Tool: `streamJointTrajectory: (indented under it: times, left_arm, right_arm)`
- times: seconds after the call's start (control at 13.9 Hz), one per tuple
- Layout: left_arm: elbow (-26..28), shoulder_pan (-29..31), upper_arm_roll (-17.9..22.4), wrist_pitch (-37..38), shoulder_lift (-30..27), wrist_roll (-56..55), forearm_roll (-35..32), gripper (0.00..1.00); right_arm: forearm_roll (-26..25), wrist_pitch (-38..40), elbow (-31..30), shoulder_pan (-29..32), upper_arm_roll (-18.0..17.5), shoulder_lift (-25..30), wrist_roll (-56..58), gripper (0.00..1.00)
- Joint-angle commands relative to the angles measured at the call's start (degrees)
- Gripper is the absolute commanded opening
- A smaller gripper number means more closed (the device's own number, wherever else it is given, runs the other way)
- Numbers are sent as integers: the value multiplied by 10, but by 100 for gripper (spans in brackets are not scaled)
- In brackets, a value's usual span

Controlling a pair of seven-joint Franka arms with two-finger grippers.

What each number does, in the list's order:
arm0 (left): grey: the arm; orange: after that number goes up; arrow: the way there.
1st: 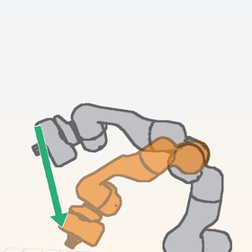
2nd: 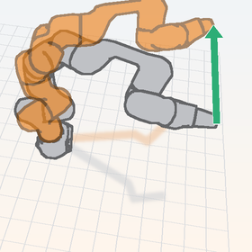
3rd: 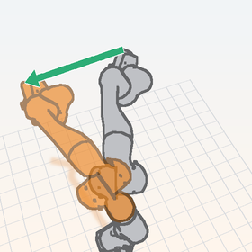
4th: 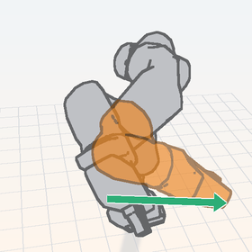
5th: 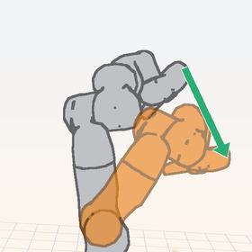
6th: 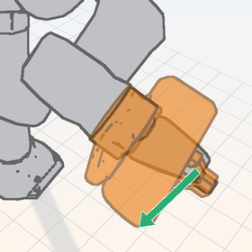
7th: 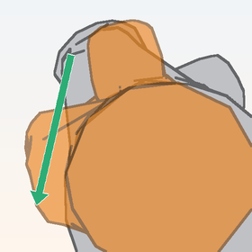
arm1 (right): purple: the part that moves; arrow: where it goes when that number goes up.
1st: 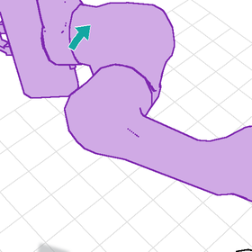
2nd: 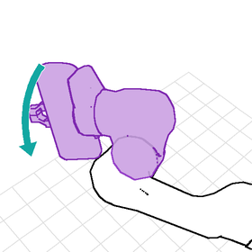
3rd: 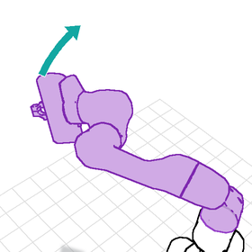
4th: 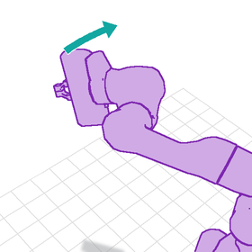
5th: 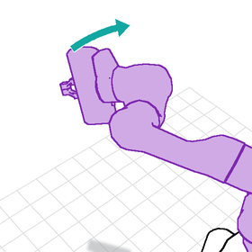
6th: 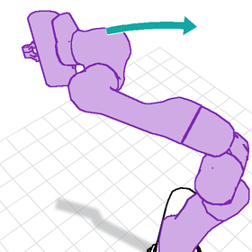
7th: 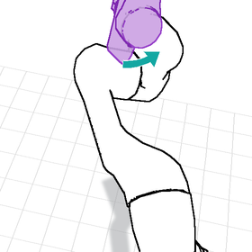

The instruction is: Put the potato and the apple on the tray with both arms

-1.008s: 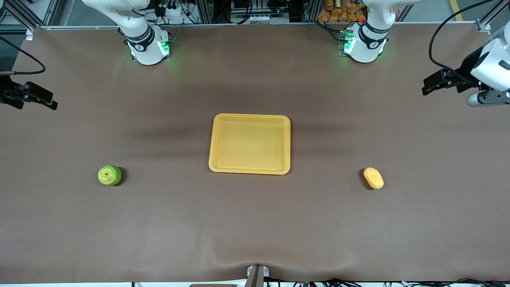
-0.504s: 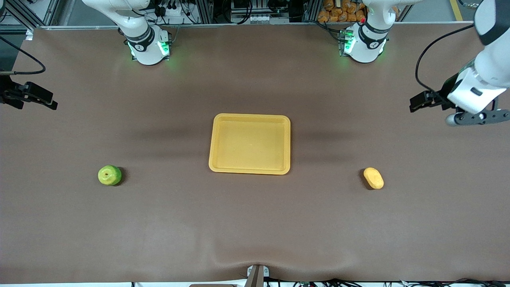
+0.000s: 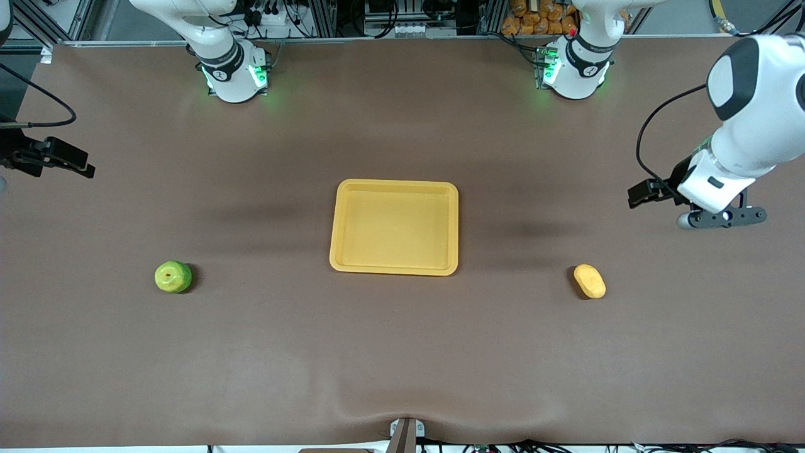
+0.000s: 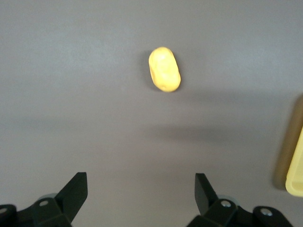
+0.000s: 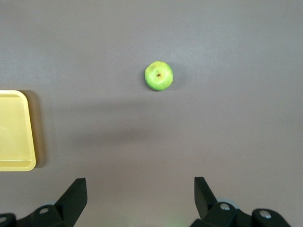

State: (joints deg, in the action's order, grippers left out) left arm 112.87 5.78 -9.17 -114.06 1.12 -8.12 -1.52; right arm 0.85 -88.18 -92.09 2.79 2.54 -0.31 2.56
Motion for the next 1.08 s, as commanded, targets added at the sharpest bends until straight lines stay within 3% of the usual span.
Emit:
streamJointTrajectory:
  times: [0.0, 1.01]
  left_arm:
    - [13, 4, -3, -34, 6, -10, -11, 100]
    - [35, 3, -2, -254, 151, -63, -10, 100]
  right_arm:
    - [-9, 7, 10, 11, -8, -6, 4, 100]
    - [1, 7, 11, 21, -6, -19, 4, 100]
